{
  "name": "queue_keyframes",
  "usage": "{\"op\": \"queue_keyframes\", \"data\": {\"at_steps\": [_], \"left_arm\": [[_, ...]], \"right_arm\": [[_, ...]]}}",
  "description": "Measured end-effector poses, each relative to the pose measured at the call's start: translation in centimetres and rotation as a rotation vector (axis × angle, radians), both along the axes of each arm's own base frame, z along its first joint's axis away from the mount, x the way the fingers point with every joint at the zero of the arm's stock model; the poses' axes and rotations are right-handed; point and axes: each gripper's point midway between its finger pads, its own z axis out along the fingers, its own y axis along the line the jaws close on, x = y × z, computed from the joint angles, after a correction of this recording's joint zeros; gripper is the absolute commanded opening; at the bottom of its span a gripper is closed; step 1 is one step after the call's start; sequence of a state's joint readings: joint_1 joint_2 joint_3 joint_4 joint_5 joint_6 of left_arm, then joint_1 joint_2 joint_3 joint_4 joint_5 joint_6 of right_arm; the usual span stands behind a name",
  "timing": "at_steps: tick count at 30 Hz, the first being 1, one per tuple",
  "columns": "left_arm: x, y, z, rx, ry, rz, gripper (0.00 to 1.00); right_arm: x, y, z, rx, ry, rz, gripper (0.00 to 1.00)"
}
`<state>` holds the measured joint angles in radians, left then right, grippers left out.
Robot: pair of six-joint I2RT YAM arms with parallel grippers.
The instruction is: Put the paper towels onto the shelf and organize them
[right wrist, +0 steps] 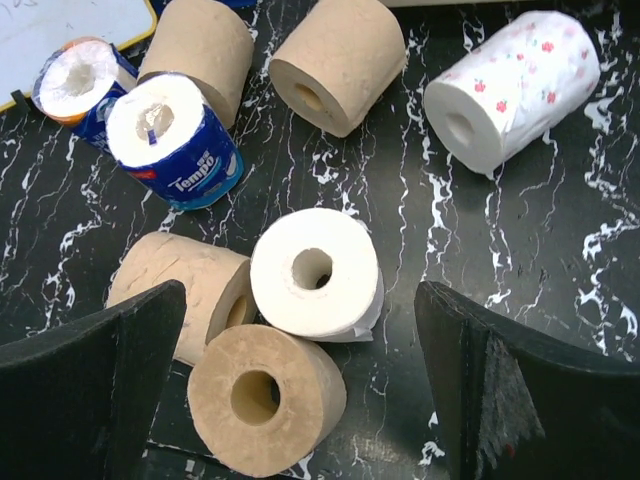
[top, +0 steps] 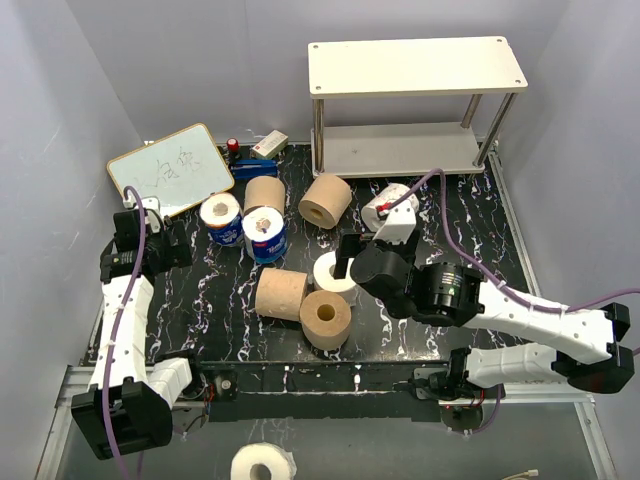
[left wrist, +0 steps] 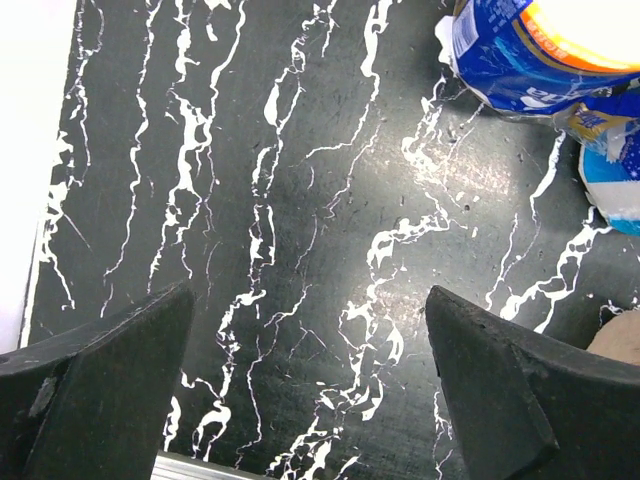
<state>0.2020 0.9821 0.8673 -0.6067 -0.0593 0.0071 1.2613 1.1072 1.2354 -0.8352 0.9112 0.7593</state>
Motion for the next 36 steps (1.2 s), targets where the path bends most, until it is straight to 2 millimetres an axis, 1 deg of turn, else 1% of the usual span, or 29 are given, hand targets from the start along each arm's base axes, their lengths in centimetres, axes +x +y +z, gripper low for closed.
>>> {"op": "queue_keyframes", "data": {"at_steps": [3,7,10,13,16,19,21,23,24,26,27,28,30,32,33,34,36], "left_arm": [[0.0,0.5,0.2,0.018,-0.007,0.023,0.98],[0.0,1.1,0.4,0.043,-0.014,0.054,0.98],[0.1,1.3,0.6,0.05,-0.021,0.063,0.98],[0.1,1.4,0.6,0.055,-0.023,0.069,0.98],[0.1,1.5,0.6,0.058,-0.022,0.072,0.98],[0.1,1.4,0.6,0.056,-0.021,0.068,0.98],[0.1,1.2,0.6,0.054,-0.023,0.059,0.98],[0.2,1.0,0.7,0.054,-0.029,0.051,0.98],[0.2,0.9,0.9,0.055,-0.034,0.046,0.98],[0.2,0.6,1.1,0.057,-0.043,0.034,0.98],[0.2,0.4,1.2,0.057,-0.048,0.026,0.98],[0.3,0.1,1.3,0.058,-0.053,0.018,0.98],[0.4,-0.3,1.4,0.062,-0.059,0.003,0.98],[0.5,-0.7,1.5,0.067,-0.063,-0.013,0.98],[0.5,-0.9,1.6,0.07,-0.064,-0.021,0.98],[0.6,-1.2,1.6,0.074,-0.066,-0.032,0.98],[0.7,-1.6,1.7,0.08,-0.07,-0.048,0.98]], "right_arm": [[-0.2,-0.5,-0.5,0.036,0.019,-0.025,0.98],[-0.3,-1.1,0.4,0.07,0.003,-0.03,0.98],[-0.6,-1.0,1.4,0.075,-0.025,0.036,0.98],[-1.4,-0.3,1.5,0.075,-0.028,0.136,0.98],[-1.9,0.1,1.3,0.08,-0.024,0.183,0.98],[-1.6,-0.1,0.0,0.056,-0.008,0.159,0.98],[-1.0,-0.4,-1.1,0.018,0.01,0.112,0.98],[0.2,-0.7,-2.8,-0.054,0.04,0.045,0.98],[0.8,-0.8,-3.3,-0.078,0.049,0.015,0.98],[2.8,-0.8,-5.2,-0.141,0.089,-0.05,0.97],[3.9,-1.0,-6.2,-0.165,0.112,-0.082,0.94],[5.1,-1.3,-7.2,-0.179,0.139,-0.111,0.89],[7.2,-2.4,-8.9,-0.182,0.199,-0.161,0.87],[9.0,-3.4,-9.8,-0.146,0.237,-0.195,0.88],[9.6,-3.8,-9.9,-0.128,0.243,-0.209,0.89],[9.9,-3.9,-9.9,-0.115,0.248,-0.21,0.89],[10.2,-3.2,-10.1,-0.085,0.258,-0.181,0.89]]}}
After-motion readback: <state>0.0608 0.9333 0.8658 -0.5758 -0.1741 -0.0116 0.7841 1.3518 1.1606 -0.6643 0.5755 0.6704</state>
